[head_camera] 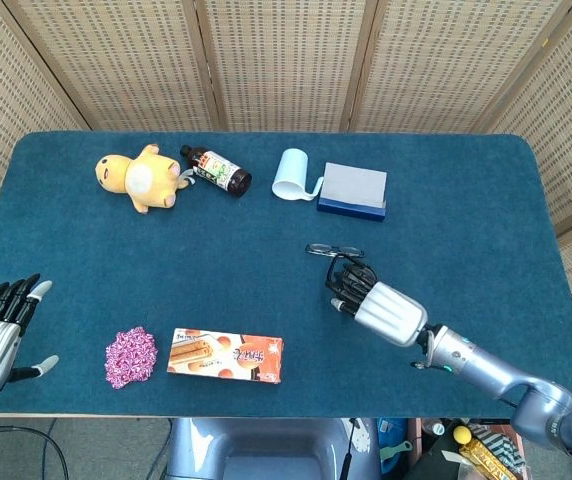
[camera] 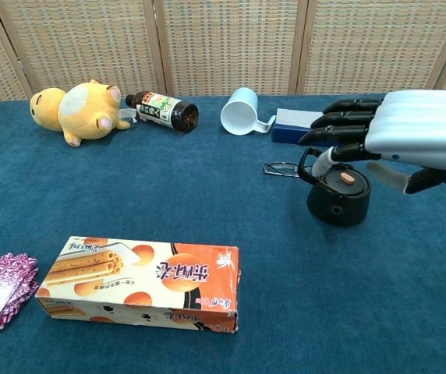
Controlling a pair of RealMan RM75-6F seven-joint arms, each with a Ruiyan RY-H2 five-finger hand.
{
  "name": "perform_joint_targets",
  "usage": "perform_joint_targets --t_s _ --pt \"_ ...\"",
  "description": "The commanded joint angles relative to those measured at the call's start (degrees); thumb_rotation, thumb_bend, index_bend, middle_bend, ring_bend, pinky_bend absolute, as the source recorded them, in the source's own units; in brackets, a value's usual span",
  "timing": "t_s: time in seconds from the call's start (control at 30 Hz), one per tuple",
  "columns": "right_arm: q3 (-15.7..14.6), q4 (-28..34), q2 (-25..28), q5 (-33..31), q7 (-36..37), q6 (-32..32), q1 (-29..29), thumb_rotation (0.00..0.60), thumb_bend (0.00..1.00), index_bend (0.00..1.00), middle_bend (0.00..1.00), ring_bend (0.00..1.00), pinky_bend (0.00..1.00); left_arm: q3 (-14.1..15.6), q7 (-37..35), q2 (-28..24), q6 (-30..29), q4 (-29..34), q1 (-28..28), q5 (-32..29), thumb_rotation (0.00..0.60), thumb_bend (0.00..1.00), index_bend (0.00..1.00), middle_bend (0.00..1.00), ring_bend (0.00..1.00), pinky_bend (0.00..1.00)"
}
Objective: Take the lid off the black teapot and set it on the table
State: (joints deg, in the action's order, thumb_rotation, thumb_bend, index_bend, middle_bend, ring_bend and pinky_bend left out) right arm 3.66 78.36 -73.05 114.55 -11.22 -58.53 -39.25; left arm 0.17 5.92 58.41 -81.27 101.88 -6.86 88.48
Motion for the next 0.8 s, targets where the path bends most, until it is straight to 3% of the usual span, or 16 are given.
perform_joint_targets --t_s 0.03,0.33,0.8 --pt "-0.73 -3.39 -2.86 3.04 -3.71 0.56 -2.94 0.6 0.95 0.26 0.14 0.0 0.06 0.0 0.01 0.02 0.06 -0.02 -0.06 0.01 0.6 0.11 0.0 0.0 0.0 0.0" --pt "-1.24 -7.31 -7.16 0.92 -9.46 6.99 -7.01 0.6 0.95 0.26 0.13 0.0 0.04 0.17 -0.16 0.16 0.92 -0.18 -0.38 -0.37 0.6 0.11 0.0 0.0 0.0 0.0" --pt "-1.26 -9.81 -8.67 -5.59 -14.2 9.19 -6.53 0.6 0.95 0.26 0.14 0.0 0.04 0.28 -0.28 0.22 1.28 -0.28 -0.55 -0.61 0.6 0.11 0.0 0.0 0.0 0.0"
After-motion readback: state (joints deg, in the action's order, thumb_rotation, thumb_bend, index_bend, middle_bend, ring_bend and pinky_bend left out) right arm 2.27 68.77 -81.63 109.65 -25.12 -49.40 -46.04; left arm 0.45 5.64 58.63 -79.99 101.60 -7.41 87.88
